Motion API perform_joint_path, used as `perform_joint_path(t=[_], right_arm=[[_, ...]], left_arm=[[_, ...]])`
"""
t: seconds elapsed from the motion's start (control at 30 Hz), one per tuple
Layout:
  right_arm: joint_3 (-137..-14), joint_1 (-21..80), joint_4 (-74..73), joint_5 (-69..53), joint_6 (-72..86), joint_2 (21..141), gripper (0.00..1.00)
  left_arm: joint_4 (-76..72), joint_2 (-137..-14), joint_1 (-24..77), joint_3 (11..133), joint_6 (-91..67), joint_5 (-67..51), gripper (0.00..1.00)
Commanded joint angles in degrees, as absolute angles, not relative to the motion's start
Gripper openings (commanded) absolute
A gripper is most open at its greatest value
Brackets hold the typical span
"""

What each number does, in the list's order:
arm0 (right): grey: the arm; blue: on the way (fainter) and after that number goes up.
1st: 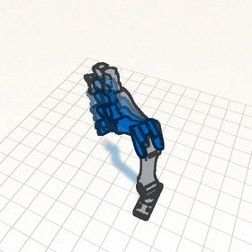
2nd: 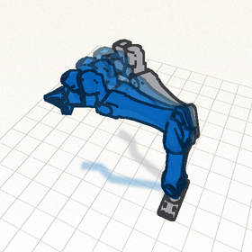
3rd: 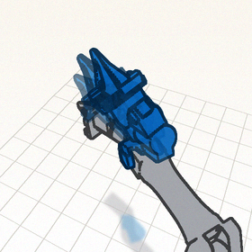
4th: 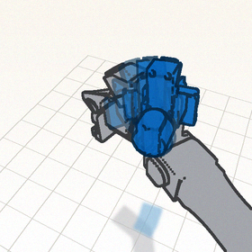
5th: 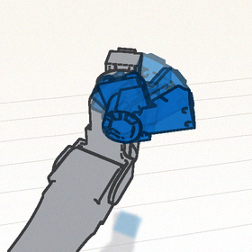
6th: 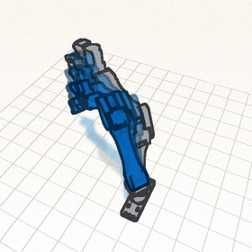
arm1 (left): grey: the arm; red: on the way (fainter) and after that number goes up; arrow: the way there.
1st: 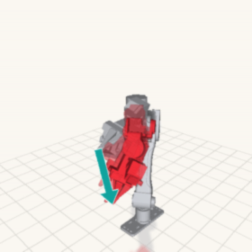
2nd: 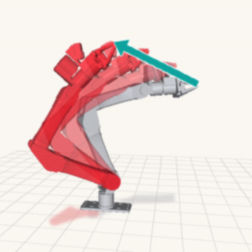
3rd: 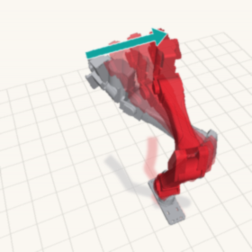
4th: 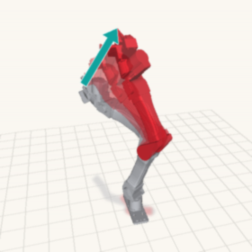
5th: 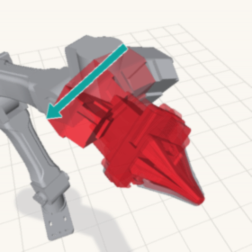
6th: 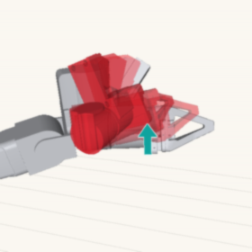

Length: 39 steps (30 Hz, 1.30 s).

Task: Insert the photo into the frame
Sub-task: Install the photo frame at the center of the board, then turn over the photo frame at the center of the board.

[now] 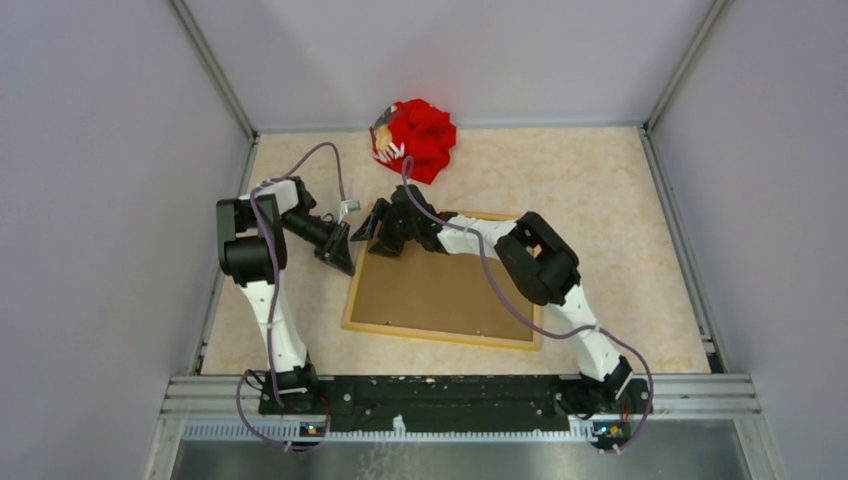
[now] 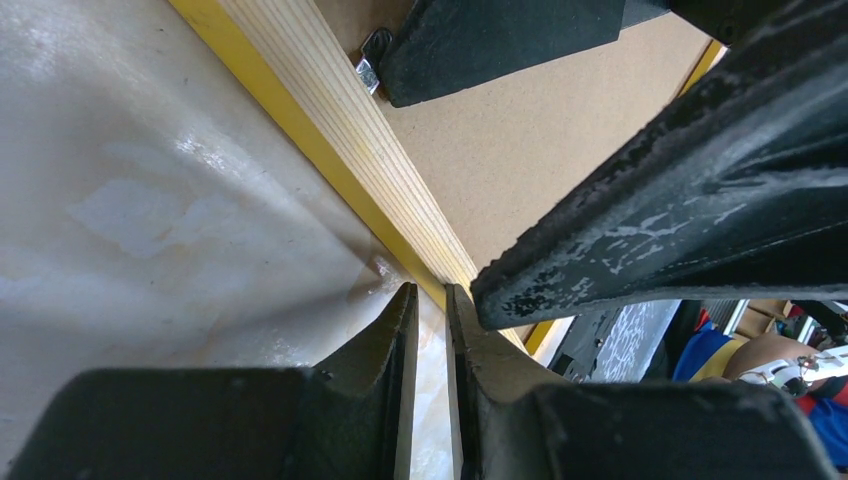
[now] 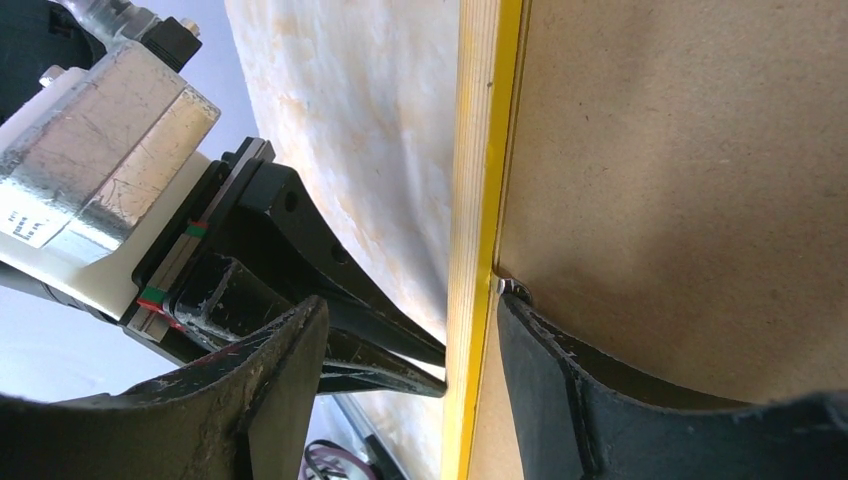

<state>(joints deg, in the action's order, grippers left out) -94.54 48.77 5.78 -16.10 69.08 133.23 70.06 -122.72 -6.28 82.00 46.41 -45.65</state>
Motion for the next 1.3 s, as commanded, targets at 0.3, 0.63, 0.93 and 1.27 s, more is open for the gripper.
perform_joint_path(t=[0.3, 0.63, 0.93, 1.27], right_arm=[[-92.13, 49.62, 8.49, -13.48, 66.31, 130.15, 0.67], [-73.24, 50.70, -5.25, -14.23, 32.64, 103.02, 0.72], [-53.27, 59.93, -15.85, -6.87, 13.98, 86.50, 0.63], [-55.34, 68.83, -16.65, 1.98, 7.48, 90.91, 0.54]], left_arm=[[65.54, -121.18, -5.79, 82.23, 48.87, -42.89, 0.24], [67.99, -118.41, -7.88, 85.75, 49.45, -41.04, 0.52], [67.50, -108.89, -7.81, 79.51, 52.56, -40.15, 0.96], [60.20, -97.09, -6.48, 67.49, 55.10, -33.63, 0.99]])
